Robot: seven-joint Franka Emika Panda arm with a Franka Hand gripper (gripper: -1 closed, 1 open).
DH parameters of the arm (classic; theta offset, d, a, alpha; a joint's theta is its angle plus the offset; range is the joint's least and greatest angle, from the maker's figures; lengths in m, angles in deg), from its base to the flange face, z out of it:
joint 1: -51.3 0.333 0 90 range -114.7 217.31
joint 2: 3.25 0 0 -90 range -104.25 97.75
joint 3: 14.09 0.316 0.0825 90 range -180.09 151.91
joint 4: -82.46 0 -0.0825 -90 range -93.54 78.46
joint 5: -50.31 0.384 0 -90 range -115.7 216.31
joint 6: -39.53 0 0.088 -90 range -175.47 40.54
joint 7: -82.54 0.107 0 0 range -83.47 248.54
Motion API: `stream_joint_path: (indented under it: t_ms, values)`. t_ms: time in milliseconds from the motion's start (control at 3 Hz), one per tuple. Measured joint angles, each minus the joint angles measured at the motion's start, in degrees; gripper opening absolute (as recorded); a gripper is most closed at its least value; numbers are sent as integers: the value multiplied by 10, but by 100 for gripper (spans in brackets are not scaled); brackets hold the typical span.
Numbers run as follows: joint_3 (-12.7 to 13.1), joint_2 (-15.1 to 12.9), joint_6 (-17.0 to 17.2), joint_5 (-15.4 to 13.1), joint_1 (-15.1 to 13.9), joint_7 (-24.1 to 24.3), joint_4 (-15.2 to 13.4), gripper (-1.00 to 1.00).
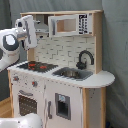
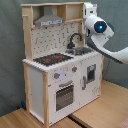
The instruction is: Play with the kitchen
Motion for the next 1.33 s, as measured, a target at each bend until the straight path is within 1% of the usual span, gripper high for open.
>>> stream_joint_path:
  t_ms: [333, 667, 1000, 1333]
  values:
    - [0, 9, 0, -1, 23, -51, 5, 100]
    - [-3, 37, 0, -5, 47, -102, 5, 100]
    - [-3, 72, 1, -13, 74, -149, 5, 100]
    - [8, 76, 0, -58, 113, -169, 8, 100]
